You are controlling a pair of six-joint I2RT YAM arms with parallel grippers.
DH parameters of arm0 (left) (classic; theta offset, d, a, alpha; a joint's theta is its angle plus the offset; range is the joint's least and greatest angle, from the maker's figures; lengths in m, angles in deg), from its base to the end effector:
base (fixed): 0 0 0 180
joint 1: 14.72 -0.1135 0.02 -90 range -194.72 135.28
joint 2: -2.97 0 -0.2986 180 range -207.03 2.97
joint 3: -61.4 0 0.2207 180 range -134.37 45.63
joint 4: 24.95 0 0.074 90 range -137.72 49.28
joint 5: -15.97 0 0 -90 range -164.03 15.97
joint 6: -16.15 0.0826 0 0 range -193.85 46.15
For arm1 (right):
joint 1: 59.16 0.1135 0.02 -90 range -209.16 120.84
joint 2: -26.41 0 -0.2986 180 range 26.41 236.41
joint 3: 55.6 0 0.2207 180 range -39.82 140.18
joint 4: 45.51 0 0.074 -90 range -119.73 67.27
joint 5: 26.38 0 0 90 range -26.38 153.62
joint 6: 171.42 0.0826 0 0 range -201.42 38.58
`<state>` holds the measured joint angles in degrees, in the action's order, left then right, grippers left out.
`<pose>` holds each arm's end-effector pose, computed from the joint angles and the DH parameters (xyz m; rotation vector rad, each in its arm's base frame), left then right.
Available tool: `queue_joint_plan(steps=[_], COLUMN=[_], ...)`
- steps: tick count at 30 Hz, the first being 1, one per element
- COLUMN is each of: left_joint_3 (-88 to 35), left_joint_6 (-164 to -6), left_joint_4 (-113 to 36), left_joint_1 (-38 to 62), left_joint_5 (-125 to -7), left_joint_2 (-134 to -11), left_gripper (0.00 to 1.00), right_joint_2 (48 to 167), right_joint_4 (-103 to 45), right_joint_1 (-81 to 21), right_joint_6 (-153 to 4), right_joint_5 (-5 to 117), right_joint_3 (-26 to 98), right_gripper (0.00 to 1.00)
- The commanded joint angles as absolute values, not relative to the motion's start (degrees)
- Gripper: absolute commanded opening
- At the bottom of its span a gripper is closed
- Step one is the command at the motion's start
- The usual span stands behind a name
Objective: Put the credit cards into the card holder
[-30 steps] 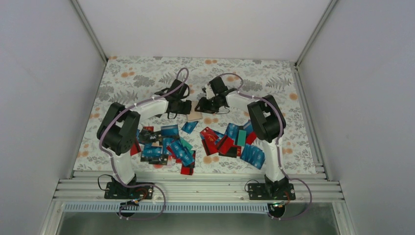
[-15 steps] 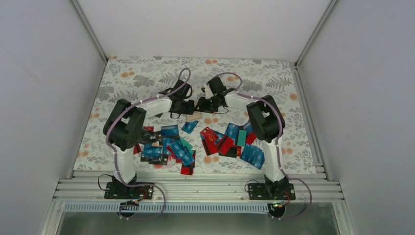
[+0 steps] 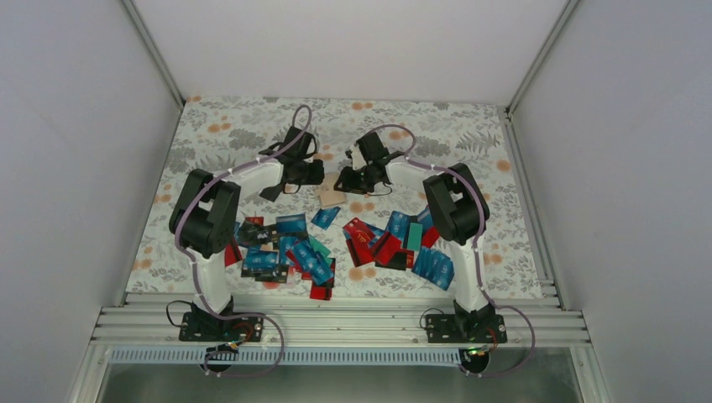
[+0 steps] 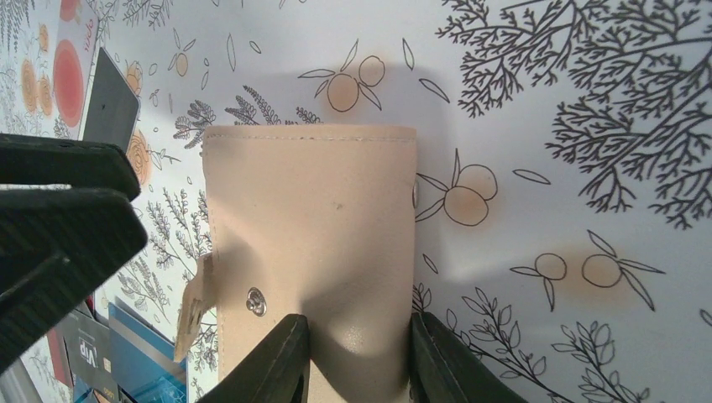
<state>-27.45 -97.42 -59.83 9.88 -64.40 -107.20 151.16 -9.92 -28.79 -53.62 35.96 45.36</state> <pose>0.3716 -0.1853 0.1844 0.0906 2.6201 -0.5265 0.3836 0.2692 0.1432 -0.2469 2.7445 0.9574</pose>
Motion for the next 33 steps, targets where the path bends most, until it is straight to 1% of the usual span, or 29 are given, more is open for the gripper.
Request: queue_joint_plan(steps=[1,6,10,22,26,33], left_joint_3=[-29.33,-29.7,-29.42,-23.82,-23.65,-23.46], left_joint_6=[-95.57,-94.97,-94.92,-95.7,-95.9,-96.14], left_joint_4=[-59.57,-58.99,-58.98,-56.23,-56.03,-55.47], left_joint_1=[9.78,9.5,9.34,9.36,9.31,9.31], left_joint_5=[-61.7,-62.73,-62.95,-63.2,-62.92,-62.01], left_joint_2=[-108.56,-111.81,-113.82,-111.85,-111.75,-111.54], left_gripper=[0.21,0.09,0.03,0.02,0.02,0.02], right_joint_2=[151.25,150.58,150.0,142.98,141.65,144.91], right_joint_4=[-7.24,-7.38,-7.41,-6.29,-7.91,-11.8], right_joint_1=[-28.4,-28.41,-28.43,-28.42,-28.45,-28.4], right_joint_6=[-54.52,-54.52,-54.54,-54.29,-53.38,-51.05], right_joint_5=[39.23,38.94,37.84,36.9,32.73,23.55], right_joint_3=[43.91,43.94,44.3,44.95,44.02,42.73], right_gripper=[0.31,0.31,0.31,0.3,0.3,0.3])
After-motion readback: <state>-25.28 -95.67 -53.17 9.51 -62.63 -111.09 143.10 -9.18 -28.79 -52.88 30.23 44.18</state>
